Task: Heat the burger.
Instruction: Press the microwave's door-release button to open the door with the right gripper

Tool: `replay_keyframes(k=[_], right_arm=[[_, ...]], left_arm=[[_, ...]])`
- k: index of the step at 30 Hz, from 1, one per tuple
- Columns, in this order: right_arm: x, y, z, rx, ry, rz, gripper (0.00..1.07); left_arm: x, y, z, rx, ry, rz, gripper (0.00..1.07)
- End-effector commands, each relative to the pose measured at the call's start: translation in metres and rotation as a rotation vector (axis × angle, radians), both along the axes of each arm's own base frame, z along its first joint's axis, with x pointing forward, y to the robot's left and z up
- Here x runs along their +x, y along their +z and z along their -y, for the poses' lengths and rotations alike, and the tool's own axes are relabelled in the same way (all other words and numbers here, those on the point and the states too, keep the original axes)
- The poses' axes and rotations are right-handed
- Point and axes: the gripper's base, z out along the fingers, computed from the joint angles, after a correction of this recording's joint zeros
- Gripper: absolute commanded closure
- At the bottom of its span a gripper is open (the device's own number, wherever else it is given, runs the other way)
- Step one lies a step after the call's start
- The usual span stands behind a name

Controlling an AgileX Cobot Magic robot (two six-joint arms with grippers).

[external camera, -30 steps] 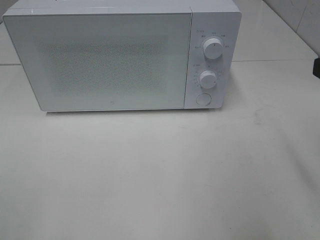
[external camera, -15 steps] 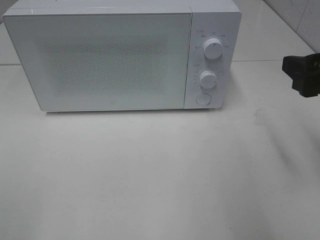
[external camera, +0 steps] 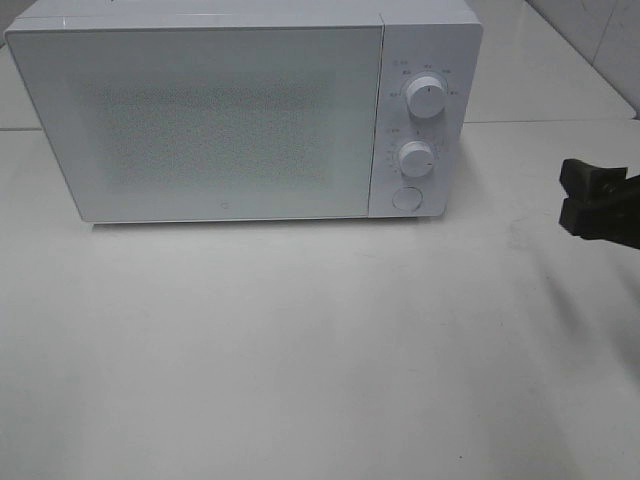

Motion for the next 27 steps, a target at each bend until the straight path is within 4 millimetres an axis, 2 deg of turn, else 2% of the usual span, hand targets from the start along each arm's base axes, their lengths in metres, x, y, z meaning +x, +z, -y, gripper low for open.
replay_keyframes(k=[1,7,9,13,15,16,18,24,27], right_arm=[[0.0,-0.012,-0.014,-0.04,0.018,-0.025,0.31],[-0.001,-0.024,-0.029,-0.065,0.014,-0.042,0.31],[-0.004,-0.032,-0.048,-0.089,0.045,-0.025,0.31],[-0.003,-0.036,-0.061,-0.085,0.052,-0.025,0.31],[-0.002,-0.039,-0.077,-0.084,0.074,-0.035,0.31],[-0.002,-0.039,-0.077,-0.084,0.074,-0.035,0.31],[0.0,-0.04,-0.089,-0.079,0.088,-0.038,0.31],[0.003,-0.042,-0.106,-0.062,0.105,-0.046,0.31],[0.003,-0.045,-0.108,-0.064,0.101,-0.057,0.32]], left_arm=[[-0.002,-0.001,0.001,-0.013,-0.001,0.017,0.07],[-0.002,-0.001,0.001,-0.013,-0.001,0.017,0.07],[-0.002,-0.001,0.001,-0.013,-0.001,0.017,0.07],[-0.002,-0.001,0.001,-0.013,-0.001,0.017,0.07],[-0.002,-0.001,0.001,-0.013,-0.001,0.017,0.07],[-0.002,-0.001,0.001,-0.013,-0.001,0.017,0.07],[-0.002,-0.001,0.001,-0.013,-0.001,0.017,0.07],[-0.002,-0.001,0.001,-0.013,-0.001,0.017,0.07],[-0.002,-0.001,0.001,-0.013,-0.001,0.017,0.07]])
